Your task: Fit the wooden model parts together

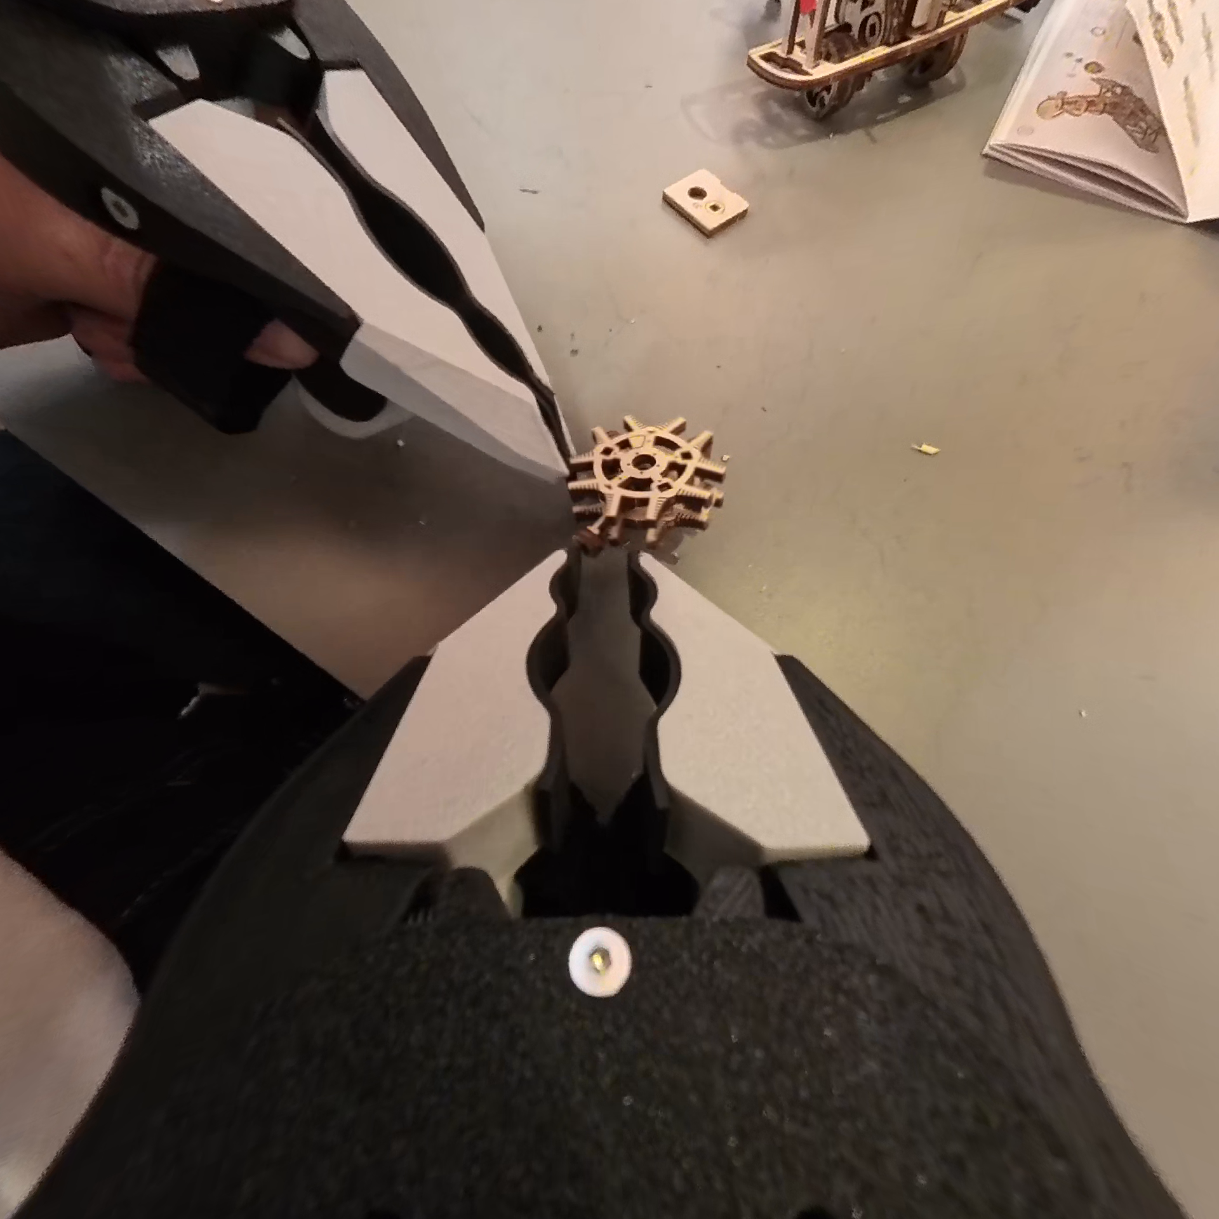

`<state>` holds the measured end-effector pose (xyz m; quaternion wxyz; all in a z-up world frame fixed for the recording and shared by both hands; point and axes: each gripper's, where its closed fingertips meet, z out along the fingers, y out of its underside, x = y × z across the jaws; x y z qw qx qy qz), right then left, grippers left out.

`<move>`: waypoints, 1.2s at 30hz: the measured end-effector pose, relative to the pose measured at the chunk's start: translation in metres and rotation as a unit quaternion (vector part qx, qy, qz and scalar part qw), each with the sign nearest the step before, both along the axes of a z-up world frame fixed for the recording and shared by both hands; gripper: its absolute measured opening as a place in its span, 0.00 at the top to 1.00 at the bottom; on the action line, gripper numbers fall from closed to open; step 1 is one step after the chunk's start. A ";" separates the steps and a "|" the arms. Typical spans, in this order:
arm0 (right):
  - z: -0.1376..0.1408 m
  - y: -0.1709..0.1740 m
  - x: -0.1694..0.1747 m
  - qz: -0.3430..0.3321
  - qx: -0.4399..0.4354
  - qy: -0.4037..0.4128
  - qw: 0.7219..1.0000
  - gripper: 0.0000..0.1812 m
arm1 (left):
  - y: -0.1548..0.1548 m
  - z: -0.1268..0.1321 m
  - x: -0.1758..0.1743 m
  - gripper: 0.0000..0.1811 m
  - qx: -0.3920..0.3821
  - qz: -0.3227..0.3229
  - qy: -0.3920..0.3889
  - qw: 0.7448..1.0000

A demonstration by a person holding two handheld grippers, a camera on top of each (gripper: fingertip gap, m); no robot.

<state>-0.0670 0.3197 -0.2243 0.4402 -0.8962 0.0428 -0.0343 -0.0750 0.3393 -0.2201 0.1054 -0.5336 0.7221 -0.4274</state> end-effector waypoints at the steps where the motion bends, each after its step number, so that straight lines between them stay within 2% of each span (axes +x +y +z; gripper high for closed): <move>1: 0.000 0.000 0.000 0.001 0.002 0.001 1.000 0.92 | 0.001 0.000 0.000 1.00 0.002 0.002 0.001 1.000; 9: 0.003 -0.002 0.003 -0.015 0.015 0.009 1.000 0.93 | 0.002 -0.003 0.002 1.00 0.033 0.005 -0.003 0.999; 16: 0.004 -0.003 -0.007 -0.008 0.023 0.009 1.000 0.92 | 0.006 -0.002 0.005 1.00 0.043 0.021 0.006 0.999; 26: -0.002 0.008 -0.006 -0.049 0.028 0.015 0.998 0.92 | 0.006 -0.004 0.005 1.00 0.062 0.031 0.008 0.998; 28: -0.002 0.008 -0.005 -0.054 0.025 0.016 0.998 0.96 | 0.006 -0.003 0.005 1.00 0.065 0.032 0.008 0.997; 36: 0.004 -0.001 0.004 -0.048 -0.011 0.003 0.999 1.00 | 0.012 -0.004 0.006 1.00 0.089 0.040 0.006 0.995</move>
